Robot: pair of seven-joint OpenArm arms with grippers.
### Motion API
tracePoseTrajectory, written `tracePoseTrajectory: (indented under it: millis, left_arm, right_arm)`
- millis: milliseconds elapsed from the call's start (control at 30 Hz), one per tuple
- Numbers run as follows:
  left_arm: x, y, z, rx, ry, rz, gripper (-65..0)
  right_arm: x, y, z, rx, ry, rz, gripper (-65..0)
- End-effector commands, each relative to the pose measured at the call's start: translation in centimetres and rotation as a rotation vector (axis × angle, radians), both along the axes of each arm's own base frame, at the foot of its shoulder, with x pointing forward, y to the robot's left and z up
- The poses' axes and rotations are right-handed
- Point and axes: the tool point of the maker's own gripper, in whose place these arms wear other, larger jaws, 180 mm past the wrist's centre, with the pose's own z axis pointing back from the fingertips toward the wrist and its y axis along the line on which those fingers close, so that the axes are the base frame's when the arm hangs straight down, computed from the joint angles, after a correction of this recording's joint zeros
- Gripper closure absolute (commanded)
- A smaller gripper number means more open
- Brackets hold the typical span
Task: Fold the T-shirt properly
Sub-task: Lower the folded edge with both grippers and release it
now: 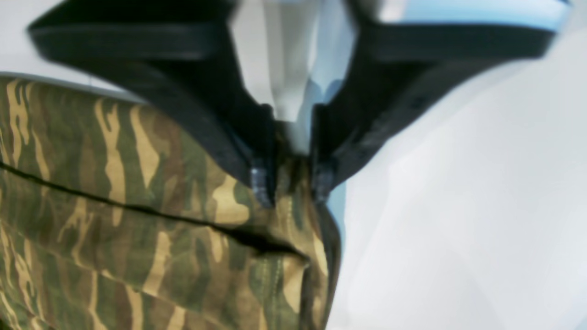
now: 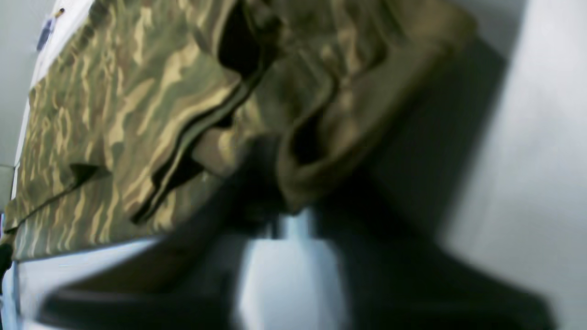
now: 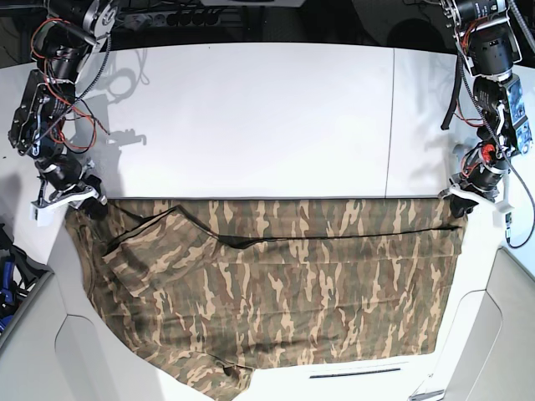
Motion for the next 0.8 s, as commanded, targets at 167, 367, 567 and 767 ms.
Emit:
tracePoseTrajectory:
  millis: [167, 367, 567, 767]
  left_arm:
    - [1.6, -0.3, 2.7, 0.019, -0.088, -0.076, 0.0]
    - [1.1, -0.2, 3.3, 0.023, -0.074, -0.098, 0.0]
    - [-1.6, 0.8, 5.0, 0.015, -0.106, -0.093, 0.0]
    - [-4.7, -0.9, 5.1, 0.037, -0.073, -0.167, 0.0]
  right_arm:
    - [1.7, -0.5, 2.4, -0.013, -0.069, 0.019, 0.0]
    - [0.7, -1.0, 2.5, -0.047, -0.014, 0.065, 0.0]
    - [-2.3, -1.1, 3.7, -0.068, -0.029, 0.094, 0.0]
    - [-5.5, -0.6, 4.4, -0.112, -0.015, 0.137, 0.0]
